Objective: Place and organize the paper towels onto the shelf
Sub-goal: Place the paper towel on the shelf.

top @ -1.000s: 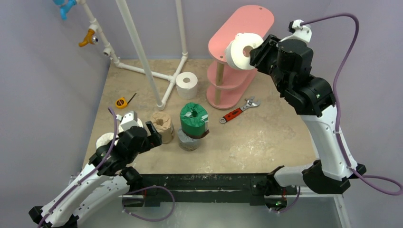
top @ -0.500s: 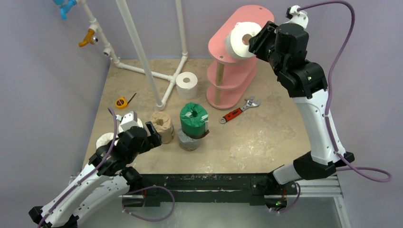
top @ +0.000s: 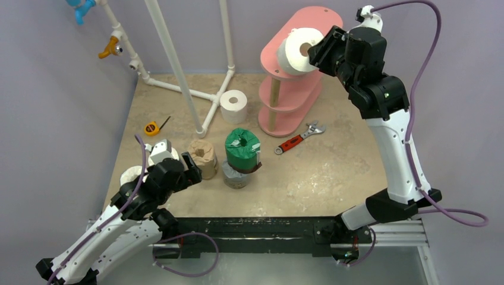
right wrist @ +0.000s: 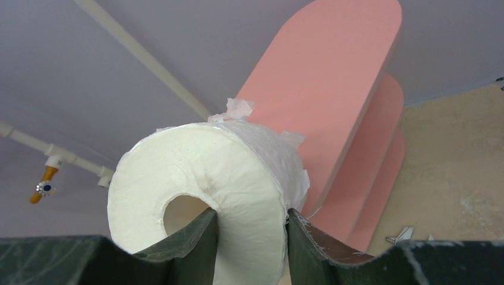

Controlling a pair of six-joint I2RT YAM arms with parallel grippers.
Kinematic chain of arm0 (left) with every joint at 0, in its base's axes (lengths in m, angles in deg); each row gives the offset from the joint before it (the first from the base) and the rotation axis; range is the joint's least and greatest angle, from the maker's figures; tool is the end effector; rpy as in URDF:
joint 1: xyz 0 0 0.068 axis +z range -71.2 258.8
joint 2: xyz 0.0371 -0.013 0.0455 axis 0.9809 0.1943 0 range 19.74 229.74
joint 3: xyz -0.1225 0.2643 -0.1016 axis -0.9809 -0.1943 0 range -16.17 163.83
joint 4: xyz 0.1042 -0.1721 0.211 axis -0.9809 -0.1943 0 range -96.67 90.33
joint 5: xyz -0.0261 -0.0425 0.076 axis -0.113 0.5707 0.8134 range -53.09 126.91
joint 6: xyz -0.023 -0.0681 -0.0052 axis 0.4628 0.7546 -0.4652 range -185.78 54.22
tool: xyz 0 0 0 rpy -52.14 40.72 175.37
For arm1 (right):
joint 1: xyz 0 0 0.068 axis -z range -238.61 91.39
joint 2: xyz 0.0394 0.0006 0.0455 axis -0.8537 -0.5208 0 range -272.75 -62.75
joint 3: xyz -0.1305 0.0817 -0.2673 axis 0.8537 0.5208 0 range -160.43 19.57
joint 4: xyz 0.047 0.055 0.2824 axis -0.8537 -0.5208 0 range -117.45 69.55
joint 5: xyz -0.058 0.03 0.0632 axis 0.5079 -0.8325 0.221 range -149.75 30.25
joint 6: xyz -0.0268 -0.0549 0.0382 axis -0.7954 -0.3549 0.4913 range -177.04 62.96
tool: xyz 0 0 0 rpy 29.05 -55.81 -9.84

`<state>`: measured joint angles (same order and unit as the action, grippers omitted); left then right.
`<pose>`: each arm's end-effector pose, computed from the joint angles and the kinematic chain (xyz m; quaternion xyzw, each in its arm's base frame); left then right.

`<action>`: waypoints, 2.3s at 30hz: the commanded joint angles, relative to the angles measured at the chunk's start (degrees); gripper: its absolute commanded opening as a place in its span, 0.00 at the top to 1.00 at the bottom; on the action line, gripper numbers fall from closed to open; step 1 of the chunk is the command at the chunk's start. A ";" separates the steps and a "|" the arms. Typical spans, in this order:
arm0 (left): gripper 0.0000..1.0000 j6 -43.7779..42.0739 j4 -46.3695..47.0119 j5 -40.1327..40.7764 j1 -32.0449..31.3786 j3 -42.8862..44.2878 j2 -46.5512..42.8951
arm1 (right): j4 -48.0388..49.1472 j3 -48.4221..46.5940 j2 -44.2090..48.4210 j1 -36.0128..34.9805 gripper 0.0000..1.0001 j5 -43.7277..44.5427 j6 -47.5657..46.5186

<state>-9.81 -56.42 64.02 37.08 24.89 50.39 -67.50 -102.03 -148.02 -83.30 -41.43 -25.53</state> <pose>0.1005 -0.0532 0.2839 -0.1984 0.8847 -0.1289 0.4017 0.2904 0.1128 0.6012 0.1467 0.7528 0.1885 0.6133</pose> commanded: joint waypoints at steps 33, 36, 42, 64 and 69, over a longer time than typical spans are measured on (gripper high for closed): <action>0.04 0.29 0.57 0.92 -0.21 0.16 -0.51 | 4.62 -3.46 -2.15 2.12 0.51 -4.32 2.06; 0.04 0.27 0.68 0.87 -0.21 0.08 -0.42 | 4.66 -3.55 -2.34 2.19 0.49 -4.43 2.07; 0.04 0.29 0.85 0.79 -0.23 -0.10 0.08 | 4.69 -3.40 -2.79 2.50 0.48 -4.70 2.01; 0.03 -4.11 6.06 -3.06 -0.21 0.75 -0.68 | 25.80 25.93 15.79 2.47 0.07 -4.96 -1.89; 0.01 -9.85 12.82 -7.45 -0.24 2.45 -1.56 | 32.61 36.12 21.62 0.49 0.01 -2.38 -3.43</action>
<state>-13.62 -51.83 60.94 37.08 24.85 49.63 -45.21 -71.04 -130.01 -81.27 -45.75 -26.47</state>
